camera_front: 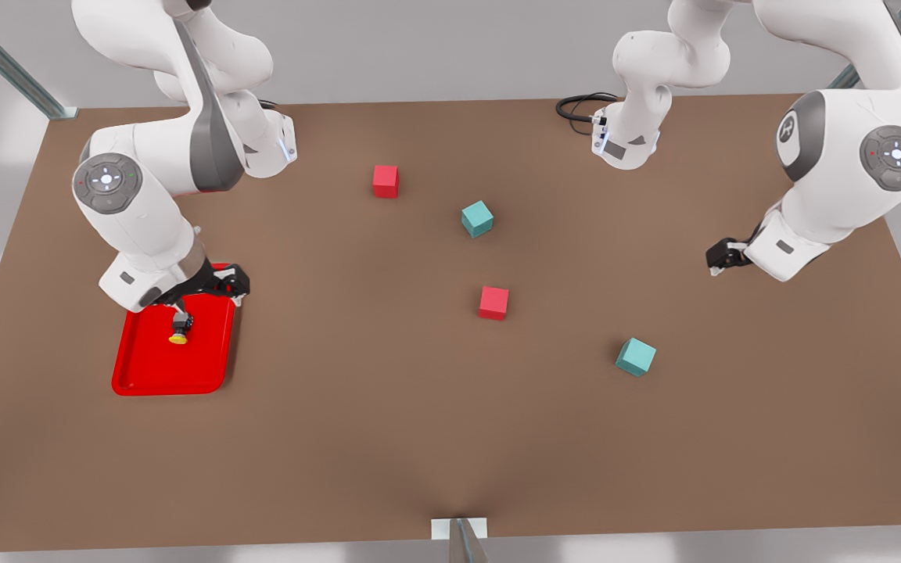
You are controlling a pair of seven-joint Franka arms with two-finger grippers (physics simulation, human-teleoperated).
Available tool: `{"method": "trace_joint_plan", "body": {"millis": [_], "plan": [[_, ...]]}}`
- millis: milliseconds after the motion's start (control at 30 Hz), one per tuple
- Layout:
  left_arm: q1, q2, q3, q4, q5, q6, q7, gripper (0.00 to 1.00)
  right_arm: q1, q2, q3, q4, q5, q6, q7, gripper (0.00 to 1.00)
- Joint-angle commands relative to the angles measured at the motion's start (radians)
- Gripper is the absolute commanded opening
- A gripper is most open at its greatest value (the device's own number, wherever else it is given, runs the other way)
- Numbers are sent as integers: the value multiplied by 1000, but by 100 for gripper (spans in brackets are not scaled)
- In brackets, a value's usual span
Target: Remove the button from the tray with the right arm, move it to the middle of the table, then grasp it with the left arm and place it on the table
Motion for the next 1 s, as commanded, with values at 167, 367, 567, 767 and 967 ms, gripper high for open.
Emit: {"method": "trace_joint_plan", "body": {"millis": [167, 367, 567, 767, 967], "plan": [[-5, -2, 0, 0, 6, 4, -24, 100, 10, 10, 1, 19, 5, -56, 106, 100], [-7, 0, 0, 0, 6, 4, -20, 100, -122, 275, -3, 27, 16, 9, 82, 100], [-8, 12, 0, 0, 6, 6, -20, 100, -306, 426, -2, 11, 33, 194, -95, 100], [-10, 13, -1, 0, 5, 4, -20, 100, -401, 309, 0, -391, 30, 682, -246, 100], [-12, 15, -1, -1, 3, -4, -20, 100, -451, 323, 1, -363, 50, 710, -374, 100]]}}
